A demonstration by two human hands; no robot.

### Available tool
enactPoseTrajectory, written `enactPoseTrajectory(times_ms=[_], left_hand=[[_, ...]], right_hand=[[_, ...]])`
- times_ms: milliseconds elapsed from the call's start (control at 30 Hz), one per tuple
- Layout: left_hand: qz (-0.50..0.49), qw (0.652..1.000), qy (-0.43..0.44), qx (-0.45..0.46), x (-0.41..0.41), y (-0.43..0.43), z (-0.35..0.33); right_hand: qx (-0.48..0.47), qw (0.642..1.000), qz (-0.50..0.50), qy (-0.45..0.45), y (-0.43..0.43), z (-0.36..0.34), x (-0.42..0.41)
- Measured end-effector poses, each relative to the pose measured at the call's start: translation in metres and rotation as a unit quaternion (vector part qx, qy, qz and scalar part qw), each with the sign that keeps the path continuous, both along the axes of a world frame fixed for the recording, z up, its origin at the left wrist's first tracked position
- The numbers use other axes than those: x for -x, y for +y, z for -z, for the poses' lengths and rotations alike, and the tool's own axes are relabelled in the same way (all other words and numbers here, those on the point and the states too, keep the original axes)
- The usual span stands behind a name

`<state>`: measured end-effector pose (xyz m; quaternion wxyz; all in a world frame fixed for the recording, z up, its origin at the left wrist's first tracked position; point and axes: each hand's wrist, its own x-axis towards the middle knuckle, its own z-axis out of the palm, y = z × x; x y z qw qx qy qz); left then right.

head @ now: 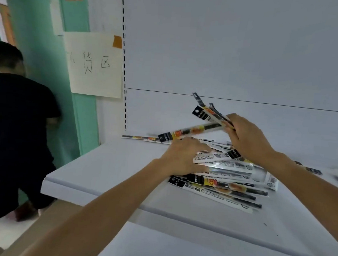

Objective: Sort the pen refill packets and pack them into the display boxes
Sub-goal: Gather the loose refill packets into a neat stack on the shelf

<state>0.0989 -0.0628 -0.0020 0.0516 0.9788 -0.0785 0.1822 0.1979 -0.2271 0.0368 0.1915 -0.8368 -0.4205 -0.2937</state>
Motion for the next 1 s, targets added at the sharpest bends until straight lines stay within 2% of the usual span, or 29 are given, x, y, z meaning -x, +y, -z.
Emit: enactPoseTrajectory(times_ms=[100, 167, 233, 300, 333, 400, 467, 567, 633, 700, 767, 833, 900, 1000], left_hand=[[-0.031, 0.993, -0.056, 0.103, 0.004, 0.007, -0.001], [-0.013, 0.979, -0.171, 0.111, 0.011, 0.013, 0.002], [-0.019, 0.950, -0.295, 0.103, 0.013, 0.019, 0.006], [-0.080, 0.931, -0.339, 0.107, 0.013, 0.022, 0.007], [-0.116, 0.931, -0.321, 0.128, 0.012, 0.023, 0.006], [-0.160, 0.931, -0.234, 0.232, 0.012, 0.022, 0.008], [-0.143, 0.908, -0.168, 0.356, 0.012, 0.024, 0.013], [-0.127, 0.854, -0.179, 0.472, 0.017, 0.030, 0.017], [-0.135, 0.833, -0.164, 0.511, 0.020, 0.039, 0.015], [-0.134, 0.829, -0.120, 0.529, 0.021, 0.050, 0.016], [-0.152, 0.840, -0.083, 0.514, 0.022, 0.057, 0.019], [-0.194, 0.850, -0.061, 0.485, 0.025, 0.060, 0.020], [-0.228, 0.859, -0.022, 0.457, 0.025, 0.061, 0.018], [-0.252, 0.867, 0.050, 0.427, 0.023, 0.061, 0.020]], right_hand=[[0.031, 0.999, -0.004, 0.028, -0.002, 0.006, 0.005], [0.039, 0.999, 0.001, 0.036, -0.005, 0.010, 0.006], [0.070, 0.997, -0.001, 0.039, -0.004, 0.014, 0.008], [0.112, 0.992, -0.019, 0.046, 0.001, 0.016, 0.015], [0.132, 0.989, -0.035, 0.060, 0.006, 0.017, 0.021], [0.167, 0.978, -0.067, 0.104, 0.014, 0.023, 0.031], [0.190, 0.966, -0.088, 0.155, 0.018, 0.029, 0.036], [0.187, 0.956, -0.078, 0.210, 0.010, 0.035, 0.035], [0.110, 0.957, -0.065, 0.262, -0.002, 0.033, 0.035], [-0.004, 0.953, -0.063, 0.297, -0.016, 0.030, 0.034], [-0.065, 0.955, -0.023, 0.290, -0.033, 0.031, 0.027], [-0.084, 0.951, 0.047, 0.295, -0.053, 0.036, 0.017], [-0.088, 0.934, 0.084, 0.337, -0.070, 0.045, 0.014], [-0.084, 0.917, 0.059, 0.385, -0.081, 0.055, 0.022]])
